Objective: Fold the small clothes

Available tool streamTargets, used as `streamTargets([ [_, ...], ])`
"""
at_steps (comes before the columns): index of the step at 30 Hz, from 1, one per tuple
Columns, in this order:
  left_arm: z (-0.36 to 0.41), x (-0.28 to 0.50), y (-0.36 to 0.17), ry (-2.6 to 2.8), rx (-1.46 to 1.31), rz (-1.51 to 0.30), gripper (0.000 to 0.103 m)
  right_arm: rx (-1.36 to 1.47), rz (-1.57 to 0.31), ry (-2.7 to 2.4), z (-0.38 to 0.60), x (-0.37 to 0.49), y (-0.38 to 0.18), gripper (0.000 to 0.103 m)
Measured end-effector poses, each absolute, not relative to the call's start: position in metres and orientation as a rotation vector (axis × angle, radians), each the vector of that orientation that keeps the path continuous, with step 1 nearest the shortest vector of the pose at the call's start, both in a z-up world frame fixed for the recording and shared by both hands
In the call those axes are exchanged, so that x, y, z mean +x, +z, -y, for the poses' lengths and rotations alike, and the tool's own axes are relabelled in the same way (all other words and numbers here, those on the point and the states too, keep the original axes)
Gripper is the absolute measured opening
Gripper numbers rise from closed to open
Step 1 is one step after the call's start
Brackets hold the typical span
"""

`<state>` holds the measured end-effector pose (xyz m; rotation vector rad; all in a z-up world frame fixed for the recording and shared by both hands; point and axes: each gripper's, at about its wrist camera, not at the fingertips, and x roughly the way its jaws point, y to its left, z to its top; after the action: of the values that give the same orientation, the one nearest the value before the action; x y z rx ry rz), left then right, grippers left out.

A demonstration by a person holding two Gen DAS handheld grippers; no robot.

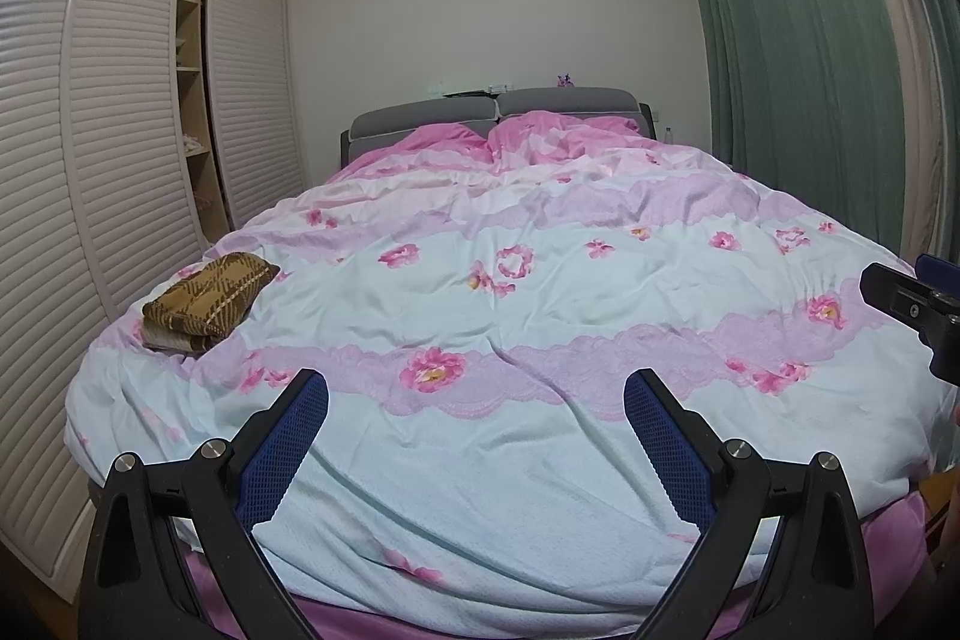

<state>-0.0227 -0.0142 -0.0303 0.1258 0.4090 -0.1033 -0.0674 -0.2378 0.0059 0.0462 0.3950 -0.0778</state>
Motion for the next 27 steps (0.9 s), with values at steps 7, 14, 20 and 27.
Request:
streamTargets([
  [7,0.0145,-0.0225,-0.0304,-0.103,0.126,-0.409,0.101,0.047,-0.395,-0.078,0.2376,-0.0669,0.0058,0.096],
  [14,0.016,-0.0229,-0.0306,-0.11,0.128,-0.413,0.101,0.048,-0.394,-0.079,0.2374,-0.0674,0.0056,0.096],
  [20,0.0169,-0.0244,-0.0301,-0.11,0.135,-0.413,0.101,0.052,-0.389,-0.076,0.2364,-0.0687,0.0056,0.096],
  [27,0.0144,-0.0239,-0.03,-0.122,0.13,-0.427,0.101,0.052,-0.389,-0.076,0.2365,-0.0682,0.0055,0.096],
])
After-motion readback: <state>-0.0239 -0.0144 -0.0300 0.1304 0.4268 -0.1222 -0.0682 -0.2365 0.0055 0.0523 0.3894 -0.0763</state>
